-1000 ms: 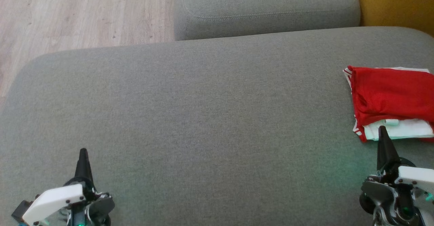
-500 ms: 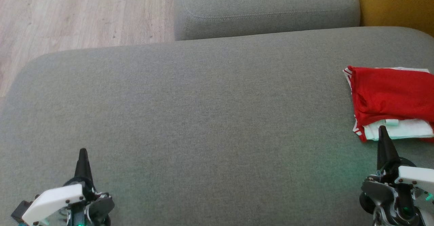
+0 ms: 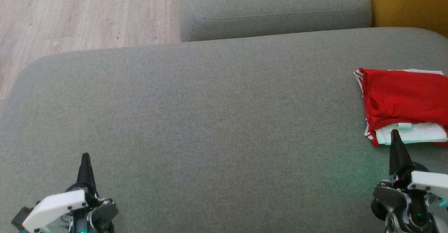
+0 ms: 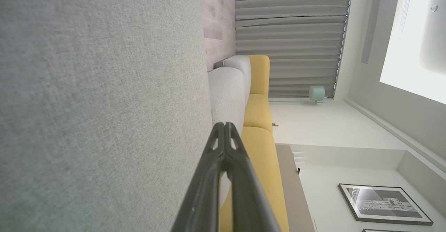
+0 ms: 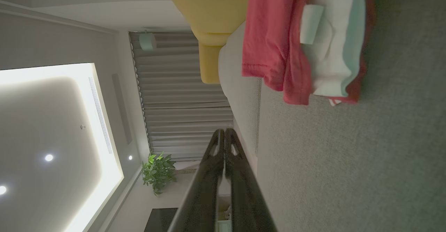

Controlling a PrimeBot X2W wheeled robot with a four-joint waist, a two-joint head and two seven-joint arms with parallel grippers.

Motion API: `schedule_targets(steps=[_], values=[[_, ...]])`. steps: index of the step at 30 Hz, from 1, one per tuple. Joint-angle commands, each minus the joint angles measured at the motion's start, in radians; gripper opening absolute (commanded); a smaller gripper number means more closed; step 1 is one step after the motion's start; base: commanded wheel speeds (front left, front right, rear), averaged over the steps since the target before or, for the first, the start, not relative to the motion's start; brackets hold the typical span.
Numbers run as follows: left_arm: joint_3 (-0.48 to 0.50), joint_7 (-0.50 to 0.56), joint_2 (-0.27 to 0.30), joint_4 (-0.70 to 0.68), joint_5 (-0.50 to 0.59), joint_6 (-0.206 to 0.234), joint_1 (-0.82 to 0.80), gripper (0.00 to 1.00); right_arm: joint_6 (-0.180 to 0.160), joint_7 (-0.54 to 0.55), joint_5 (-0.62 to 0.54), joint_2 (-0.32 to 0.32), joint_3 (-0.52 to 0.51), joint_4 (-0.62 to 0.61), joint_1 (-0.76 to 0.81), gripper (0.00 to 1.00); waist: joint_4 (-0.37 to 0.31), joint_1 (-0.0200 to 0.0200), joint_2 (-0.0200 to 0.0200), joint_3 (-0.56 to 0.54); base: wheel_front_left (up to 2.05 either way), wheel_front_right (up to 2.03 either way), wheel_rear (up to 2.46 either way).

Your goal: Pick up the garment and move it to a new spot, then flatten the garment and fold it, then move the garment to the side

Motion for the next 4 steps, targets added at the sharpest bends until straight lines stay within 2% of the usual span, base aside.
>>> schedule_targets(steps=[1, 4], values=[[0.037, 0.007, 0.005, -0.036, -0.005, -0.007, -0.052, 0.00, -0.001, 0.006, 0.007, -0.007, 0.021, -0.039, -0.055, 0.00, 0.000, -0.0001, 0.0000, 0.000, 0.00, 0.00, 0.00], [0.037, 0.007, 0.005, -0.036, -0.005, -0.007, -0.052, 0.00, -0.001, 0.006, 0.007, -0.007, 0.021, -0.039, -0.055, 0.00, 0.000, -0.0001, 0.0000, 0.000, 0.00, 0.00, 0.00]])
